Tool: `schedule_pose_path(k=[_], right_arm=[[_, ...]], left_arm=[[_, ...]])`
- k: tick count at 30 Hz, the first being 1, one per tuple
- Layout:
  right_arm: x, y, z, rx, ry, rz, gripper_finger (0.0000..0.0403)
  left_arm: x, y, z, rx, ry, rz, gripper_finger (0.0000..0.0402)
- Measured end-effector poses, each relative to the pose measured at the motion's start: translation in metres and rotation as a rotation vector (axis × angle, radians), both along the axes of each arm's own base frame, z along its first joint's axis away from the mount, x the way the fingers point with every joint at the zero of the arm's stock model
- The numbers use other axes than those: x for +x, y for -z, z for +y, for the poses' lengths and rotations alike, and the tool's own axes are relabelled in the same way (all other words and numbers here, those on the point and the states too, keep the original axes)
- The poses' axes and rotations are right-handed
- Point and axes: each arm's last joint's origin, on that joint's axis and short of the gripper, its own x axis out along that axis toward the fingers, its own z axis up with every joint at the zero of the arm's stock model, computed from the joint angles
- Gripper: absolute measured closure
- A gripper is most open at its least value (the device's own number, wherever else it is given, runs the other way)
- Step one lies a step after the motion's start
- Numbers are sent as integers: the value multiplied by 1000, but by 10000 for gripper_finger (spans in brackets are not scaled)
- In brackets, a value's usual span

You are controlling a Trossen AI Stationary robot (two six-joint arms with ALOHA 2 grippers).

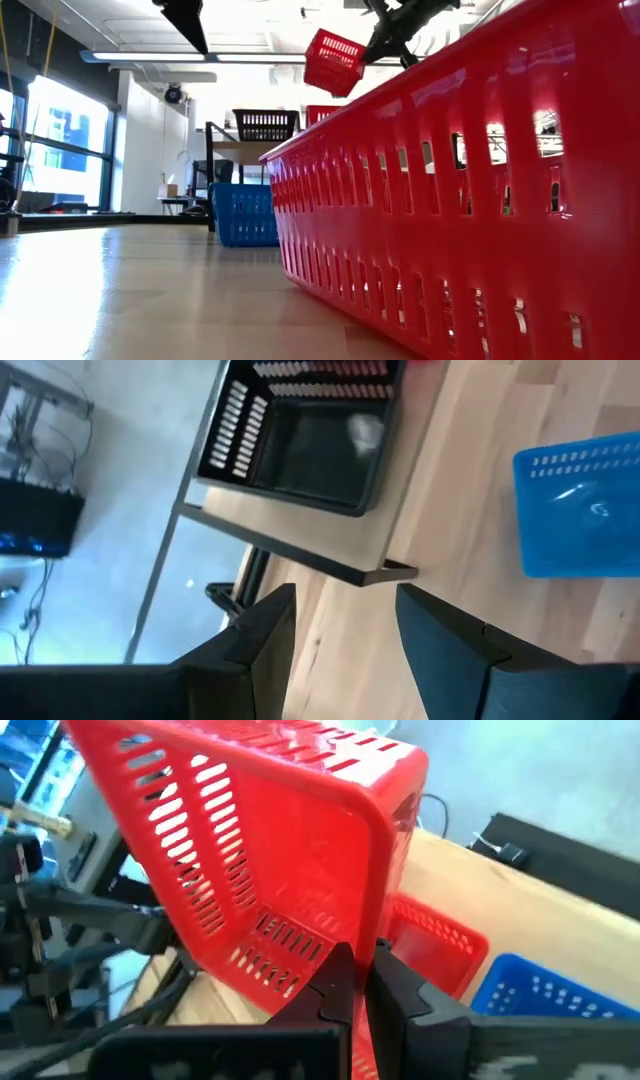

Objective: Stack baskets on shelf by color
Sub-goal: Stack the top red bin on top of the red bin on the shelf

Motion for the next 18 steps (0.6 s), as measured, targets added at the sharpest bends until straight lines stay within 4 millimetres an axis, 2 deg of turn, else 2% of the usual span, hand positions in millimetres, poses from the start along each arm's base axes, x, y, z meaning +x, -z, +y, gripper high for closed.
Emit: schedule_pose_path(k=[9,18], right_arm=[[-17,-25,2,-72,-18,6,403],[-21,-20,5,100,-24,20,403]], left_arm=[[-6,1,16,-39,-77,-20,236],[-7,1,18,-49,-96,-31,236]])
